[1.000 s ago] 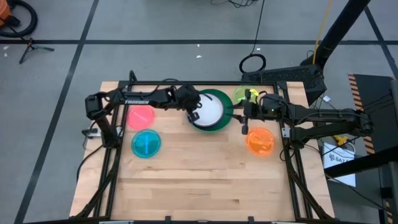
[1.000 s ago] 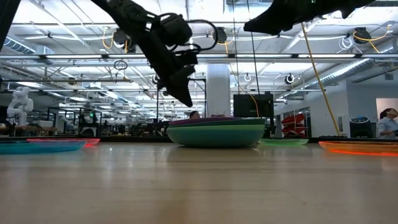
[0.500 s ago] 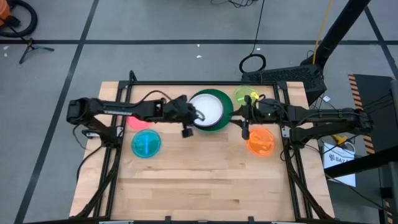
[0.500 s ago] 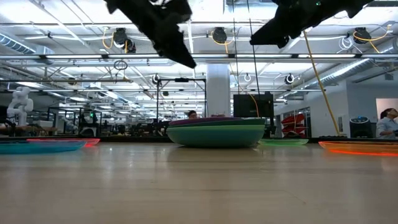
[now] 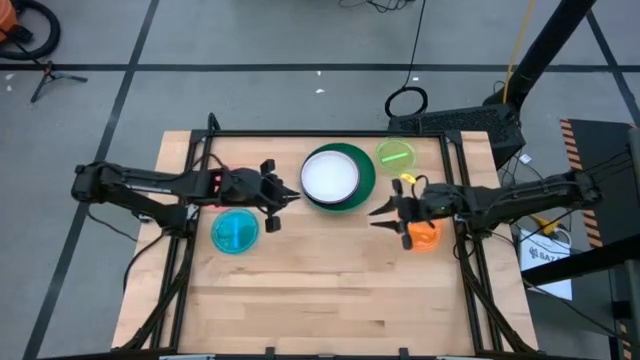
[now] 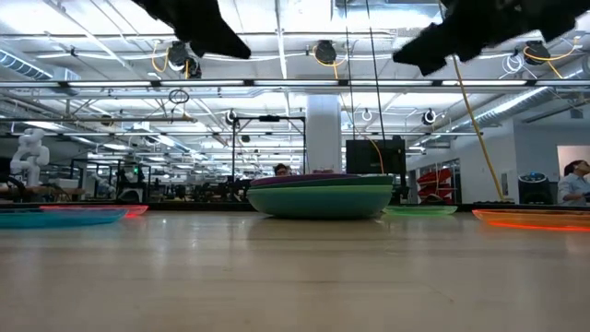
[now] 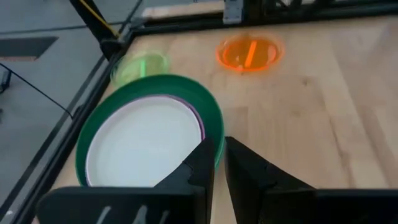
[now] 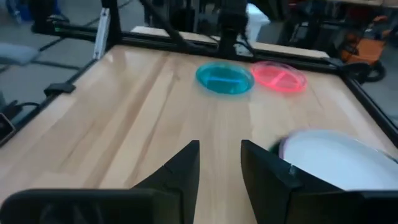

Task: Stack plastic plates
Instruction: Stack the orange plate on top of the white plate

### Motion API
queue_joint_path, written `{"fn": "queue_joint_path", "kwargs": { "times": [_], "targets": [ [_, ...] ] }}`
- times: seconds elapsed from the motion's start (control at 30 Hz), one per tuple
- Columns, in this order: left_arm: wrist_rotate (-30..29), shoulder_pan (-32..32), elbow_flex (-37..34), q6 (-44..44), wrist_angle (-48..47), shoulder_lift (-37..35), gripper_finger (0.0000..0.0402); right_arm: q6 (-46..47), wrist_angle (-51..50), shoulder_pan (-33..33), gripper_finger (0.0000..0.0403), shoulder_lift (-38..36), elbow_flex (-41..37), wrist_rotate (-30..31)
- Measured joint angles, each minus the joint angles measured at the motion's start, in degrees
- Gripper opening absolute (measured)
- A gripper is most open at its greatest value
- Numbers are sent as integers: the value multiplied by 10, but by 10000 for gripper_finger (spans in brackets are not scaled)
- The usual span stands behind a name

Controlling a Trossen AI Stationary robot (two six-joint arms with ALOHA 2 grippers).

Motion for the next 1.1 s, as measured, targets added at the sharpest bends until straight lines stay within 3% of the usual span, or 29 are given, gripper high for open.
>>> {"fn": "queue_joint_path", "kwargs": {
  "times": [0.13, 0.23, 0.43, 0.53, 0.67, 0.8, 1.1],
  "targets": [
    [-11, -17, -4, -4, -14, -22, 45, 26, 57, -1, 109, -51, -68, 6],
    [-11, -27, -4, 1, -17, -31, 45, 64, 63, -4, 109, -92, -99, 68],
    [-16, -39, -3, 5, -20, -32, 45, 168, -15, -5, 109, -143, -130, 186],
    [-20, -39, -3, 12, -47, -32, 45, 248, -66, -5, 109, -145, -130, 209],
    [-66, -39, -3, 10, -71, -32, 45, 349, -105, -5, 109, -137, -130, 207],
    [-119, -39, -3, 12, -90, -36, 45, 411, -125, -5, 109, -135, -130, 155],
    [-131, -39, -3, 12, -117, -36, 45, 522, -167, 4, 109, -135, -129, 72]
  ]
}}
